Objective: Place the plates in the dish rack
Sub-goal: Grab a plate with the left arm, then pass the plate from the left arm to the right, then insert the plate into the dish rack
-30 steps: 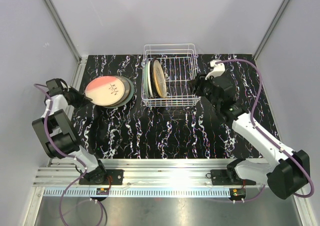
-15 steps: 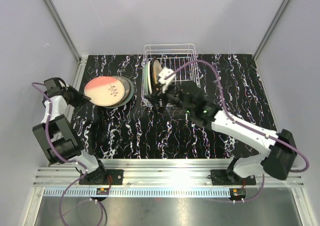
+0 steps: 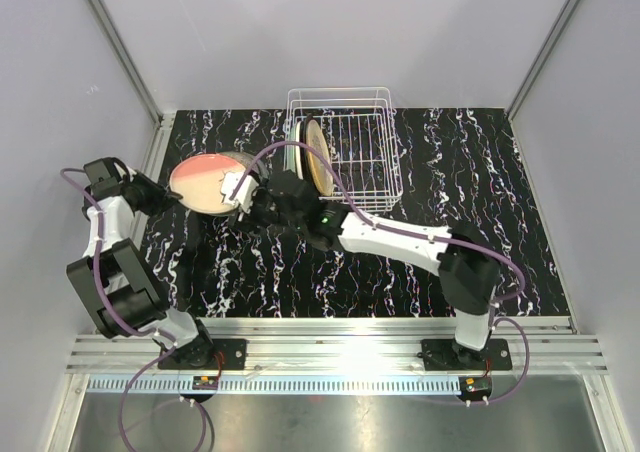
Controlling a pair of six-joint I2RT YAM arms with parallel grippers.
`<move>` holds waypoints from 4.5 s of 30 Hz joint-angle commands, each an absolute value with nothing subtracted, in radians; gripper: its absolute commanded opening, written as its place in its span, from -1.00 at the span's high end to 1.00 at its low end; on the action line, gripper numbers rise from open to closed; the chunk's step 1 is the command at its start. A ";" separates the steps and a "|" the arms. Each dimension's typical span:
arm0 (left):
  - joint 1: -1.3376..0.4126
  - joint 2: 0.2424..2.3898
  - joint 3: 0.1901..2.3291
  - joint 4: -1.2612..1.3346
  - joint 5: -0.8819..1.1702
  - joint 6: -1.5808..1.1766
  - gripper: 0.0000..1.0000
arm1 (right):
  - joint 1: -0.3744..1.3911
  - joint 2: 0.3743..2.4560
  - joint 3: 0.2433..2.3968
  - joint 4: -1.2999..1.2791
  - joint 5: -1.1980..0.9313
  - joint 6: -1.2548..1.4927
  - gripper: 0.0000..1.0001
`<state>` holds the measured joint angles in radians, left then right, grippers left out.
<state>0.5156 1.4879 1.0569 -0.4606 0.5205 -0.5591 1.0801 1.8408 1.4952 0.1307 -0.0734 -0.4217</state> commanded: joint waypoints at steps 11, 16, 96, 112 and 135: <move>0.532 1.373 1.074 -0.350 0.667 -0.618 1.00 | 1.100 2.137 1.804 0.075 -0.061 -0.656 -0.64; 0.532 1.365 1.068 -0.330 0.695 -0.635 1.00 | 1.112 2.192 1.844 0.083 -0.006 -0.716 -0.66; 0.617 1.304 1.006 -0.138 0.830 -0.716 -0.98 | 1.177 2.132 1.793 0.617 0.410 -0.792 1.00; 0.620 1.345 0.988 -0.127 0.825 -0.724 -0.98 | 1.175 1.882 1.645 0.555 0.373 -0.486 1.00; 0.517 1.324 1.023 -0.247 0.700 -0.618 -0.98 | 1.100 1.348 1.264 0.557 0.804 -0.388 1.00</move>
